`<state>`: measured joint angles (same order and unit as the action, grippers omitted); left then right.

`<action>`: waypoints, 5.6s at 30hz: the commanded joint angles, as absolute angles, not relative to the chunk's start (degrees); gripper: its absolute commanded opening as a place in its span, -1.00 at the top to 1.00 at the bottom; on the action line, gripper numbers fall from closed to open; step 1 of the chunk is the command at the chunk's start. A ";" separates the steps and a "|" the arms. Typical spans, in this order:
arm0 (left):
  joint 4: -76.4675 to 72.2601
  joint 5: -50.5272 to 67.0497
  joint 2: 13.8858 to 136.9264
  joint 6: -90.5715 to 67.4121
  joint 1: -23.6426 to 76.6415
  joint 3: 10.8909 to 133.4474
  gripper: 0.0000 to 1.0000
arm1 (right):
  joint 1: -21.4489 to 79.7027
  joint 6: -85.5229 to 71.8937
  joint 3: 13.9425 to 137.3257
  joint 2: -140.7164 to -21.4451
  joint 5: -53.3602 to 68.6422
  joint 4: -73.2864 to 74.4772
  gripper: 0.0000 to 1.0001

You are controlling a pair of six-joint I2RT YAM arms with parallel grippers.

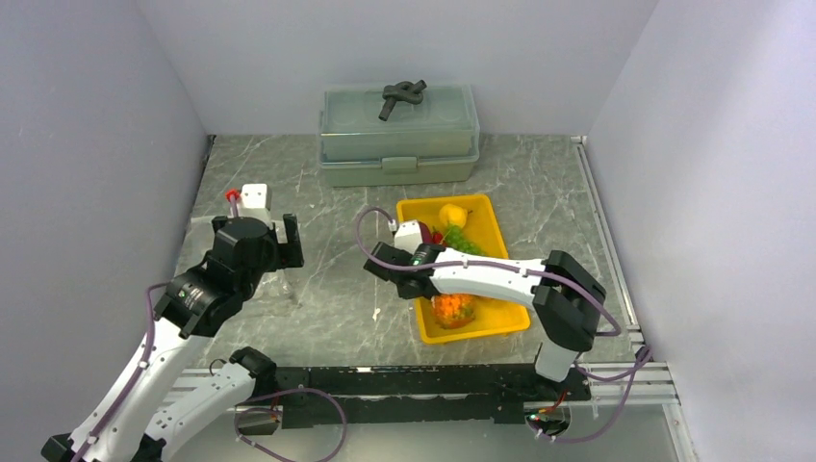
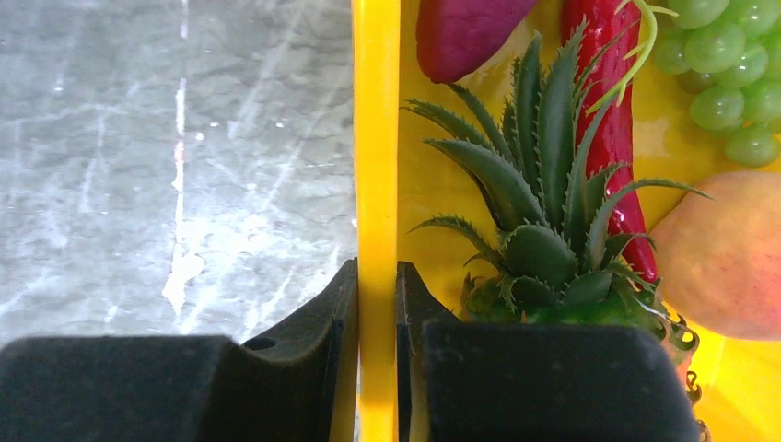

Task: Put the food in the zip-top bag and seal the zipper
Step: Move the bin to the center of the board, then pick up the zipper food storage bag at the center of the board, then open the zipper of the food storage bag.

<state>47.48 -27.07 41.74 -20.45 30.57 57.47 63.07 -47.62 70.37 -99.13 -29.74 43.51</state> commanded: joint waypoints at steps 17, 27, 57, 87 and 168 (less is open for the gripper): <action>46.14 -27.70 44.03 -20.48 30.58 58.80 -0.99 | 55.81 -42.34 61.57 -93.11 -30.32 37.58 1.00; 45.95 -26.91 44.64 -20.04 30.59 58.79 -0.99 | 55.89 -42.96 63.32 -91.43 -29.31 38.57 0.24; 62.85 -35.20 58.83 -40.96 30.48 62.31 -0.81 | 59.68 -43.21 65.63 -79.31 -19.68 33.31 -0.39; 55.86 -34.89 82.64 -43.11 18.80 61.22 -0.44 | 59.94 -44.90 48.61 -58.06 -14.58 30.51 -0.43; 39.14 17.02 39.06 -16.86 27.56 53.68 1.00 | 51.61 -29.27 91.06 -74.36 -15.55 46.92 -0.58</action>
<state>43.57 9.06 40.32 -21.61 27.38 50.83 54.43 -31.90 86.02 -73.03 -18.94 45.21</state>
